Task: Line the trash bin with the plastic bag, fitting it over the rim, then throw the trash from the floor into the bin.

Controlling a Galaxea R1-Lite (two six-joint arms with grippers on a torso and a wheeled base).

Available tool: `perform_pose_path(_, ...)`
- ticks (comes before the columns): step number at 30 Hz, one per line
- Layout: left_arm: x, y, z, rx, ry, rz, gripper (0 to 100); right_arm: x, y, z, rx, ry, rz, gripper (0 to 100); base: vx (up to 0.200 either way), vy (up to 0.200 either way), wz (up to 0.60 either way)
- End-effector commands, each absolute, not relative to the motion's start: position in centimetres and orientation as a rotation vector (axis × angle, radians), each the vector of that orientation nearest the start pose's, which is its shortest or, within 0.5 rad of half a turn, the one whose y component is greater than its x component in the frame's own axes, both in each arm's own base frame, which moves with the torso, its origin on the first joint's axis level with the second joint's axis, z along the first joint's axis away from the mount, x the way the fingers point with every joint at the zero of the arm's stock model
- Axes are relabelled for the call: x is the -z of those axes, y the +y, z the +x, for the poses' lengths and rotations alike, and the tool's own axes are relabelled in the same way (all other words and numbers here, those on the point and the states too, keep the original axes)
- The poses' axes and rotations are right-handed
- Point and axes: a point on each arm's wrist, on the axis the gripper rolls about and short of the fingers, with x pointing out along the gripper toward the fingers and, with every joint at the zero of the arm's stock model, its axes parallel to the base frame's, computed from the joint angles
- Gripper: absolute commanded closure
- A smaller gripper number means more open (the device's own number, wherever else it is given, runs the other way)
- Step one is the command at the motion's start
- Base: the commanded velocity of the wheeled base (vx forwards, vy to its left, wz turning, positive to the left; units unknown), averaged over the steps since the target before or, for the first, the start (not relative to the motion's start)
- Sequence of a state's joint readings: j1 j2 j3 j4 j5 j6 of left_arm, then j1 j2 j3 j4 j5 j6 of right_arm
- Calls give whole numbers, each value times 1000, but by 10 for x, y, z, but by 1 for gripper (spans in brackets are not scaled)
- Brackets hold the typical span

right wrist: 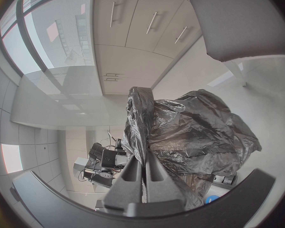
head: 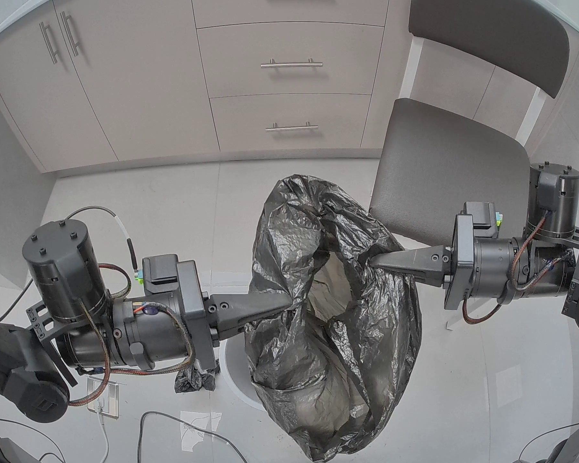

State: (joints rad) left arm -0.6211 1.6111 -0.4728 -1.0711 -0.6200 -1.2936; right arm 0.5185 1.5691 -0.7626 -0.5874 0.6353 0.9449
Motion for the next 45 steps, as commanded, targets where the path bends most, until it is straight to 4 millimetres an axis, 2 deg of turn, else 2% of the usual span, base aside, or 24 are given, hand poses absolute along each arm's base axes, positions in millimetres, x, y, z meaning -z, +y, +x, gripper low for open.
perform_pose_path(1,-160,-160,199,992,889,-1122,100,-202,145,227,-945,767,845,100,0,0,0)
perform_pose_path(12,-144,-153,192,933,947,-1130,100,-187,152,223,-939,836,837,100,0,0,0)
perform_pose_path(16,-138,-147,189,900,960,-1134,100,-180,162,222,-949,871,825,100,0,0,0)
perform_pose_path(22,-132,-130,183,840,950,-1148,100,-168,187,226,-923,897,799,100,0,0,0)
perform_pose_path(29,-135,-121,178,831,923,-1157,100,-162,199,227,-938,927,786,100,0,0,0)
perform_pose_path(38,-132,-104,178,768,888,-1178,100,-159,213,243,-941,929,784,100,0,0,0)
perform_pose_path(45,-128,-100,184,730,884,-1187,100,-147,223,256,-924,948,779,100,0,0,0)
